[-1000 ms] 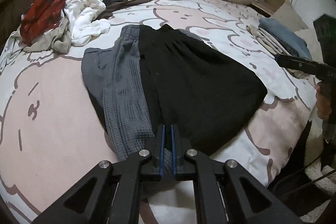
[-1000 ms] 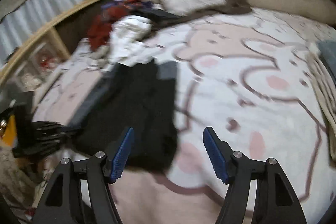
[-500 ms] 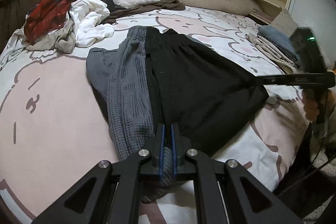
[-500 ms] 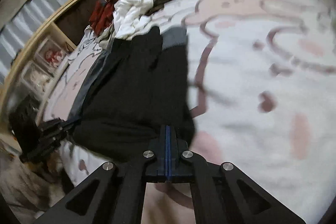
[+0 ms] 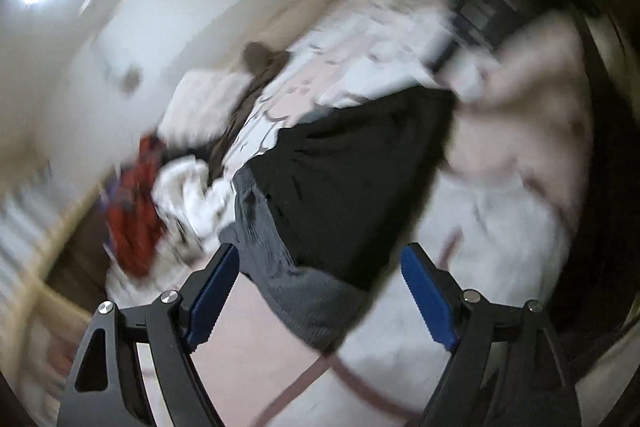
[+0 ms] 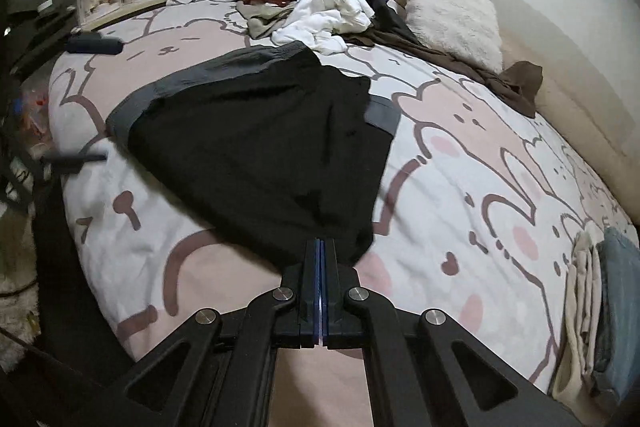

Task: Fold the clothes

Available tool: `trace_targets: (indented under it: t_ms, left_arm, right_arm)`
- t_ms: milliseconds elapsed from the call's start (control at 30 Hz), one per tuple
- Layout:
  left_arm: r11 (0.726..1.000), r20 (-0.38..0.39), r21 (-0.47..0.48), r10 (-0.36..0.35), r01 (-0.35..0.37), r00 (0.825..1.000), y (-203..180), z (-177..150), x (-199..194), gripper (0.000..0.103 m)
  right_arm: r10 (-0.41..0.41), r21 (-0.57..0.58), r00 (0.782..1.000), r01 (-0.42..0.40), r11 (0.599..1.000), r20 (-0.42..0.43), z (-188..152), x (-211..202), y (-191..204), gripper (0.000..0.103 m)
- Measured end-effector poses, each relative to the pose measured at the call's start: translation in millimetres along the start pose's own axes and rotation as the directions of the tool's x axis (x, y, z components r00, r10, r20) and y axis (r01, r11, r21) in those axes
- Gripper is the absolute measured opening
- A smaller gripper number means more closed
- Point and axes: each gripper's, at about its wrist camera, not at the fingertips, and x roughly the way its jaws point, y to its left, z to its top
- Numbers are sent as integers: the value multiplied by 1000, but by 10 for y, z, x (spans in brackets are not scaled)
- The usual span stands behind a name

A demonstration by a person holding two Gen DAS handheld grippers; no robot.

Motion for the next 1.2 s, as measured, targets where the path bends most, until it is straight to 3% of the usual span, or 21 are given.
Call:
trace_targets:
  t_ms: [67, 133, 200, 367, 567, 633, 700, 733, 767, 800, 833, 1100, 1167, 1200]
  left_arm:
    - [980, -40, 187, 79, -70, 996, -200, -81, 89, 75]
    - [931, -76, 343, 160, -125, 984, -357, -163, 229, 66]
    - [895, -86, 423, 195, -141, 977, -451, -206, 340, 60]
    - [864, -56, 478, 209, -158, 976, -537, -131, 501, 54]
    - [884, -62, 444, 195, -148, 979, -442, -39, 674, 56]
    - [888, -62, 435, 197, -151, 978, -391, -9, 700, 64]
    - [892, -59, 423, 205, -161, 977, -312, 27, 731, 81]
    - [896, -62, 415, 204, -160, 977, -275, 44, 744, 83]
    - [900, -65, 407, 201, -158, 977, -236, 61, 758, 84]
    - [898, -58, 410, 203, -162, 978, -224, 67, 758, 84]
    - [893, -47, 418, 206, -168, 977, -224, 68, 751, 84]
    - [842, 36, 502, 205, -195, 978, -364, -37, 653, 47]
    - [867, 15, 474, 169, -156, 985, -315, -24, 673, 34]
    - [895, -8, 430, 133, -117, 991, -247, 5, 680, 32]
  right_arm:
    - [3, 12, 1000, -3, 1000, 2, -9, -10, 12, 0]
    - [8, 27, 1000, -8, 1000, 2, -23, -23, 21, 0]
    - [15, 46, 1000, -14, 999, -6, -44, -21, 12, 0]
    - [11, 78, 1000, -10, 997, -12, -104, -38, -7, 0]
    - [1, 116, 1000, -3, 993, 11, -139, -99, -28, 0]
    - [-6, 123, 1000, 4, 992, 19, -136, -117, -29, 0]
    - [-8, 127, 1000, 5, 992, 20, -131, -125, -26, 0]
    - [-9, 127, 1000, 7, 992, 19, -128, -126, -24, 18]
    - [-12, 125, 1000, 10, 992, 17, -124, -124, -22, 70]
    - [-22, 119, 999, 19, 993, 23, -122, -136, -12, 93]
    - [-40, 109, 999, 36, 993, 36, -121, -163, 9, 101]
    - [-154, -152, 983, 168, 974, 99, -106, -192, 309, 101]
    - [-178, -220, 977, 201, 955, 118, -125, -163, 388, 101]
    - [-194, -261, 972, 223, 939, 135, -136, -145, 438, 101]
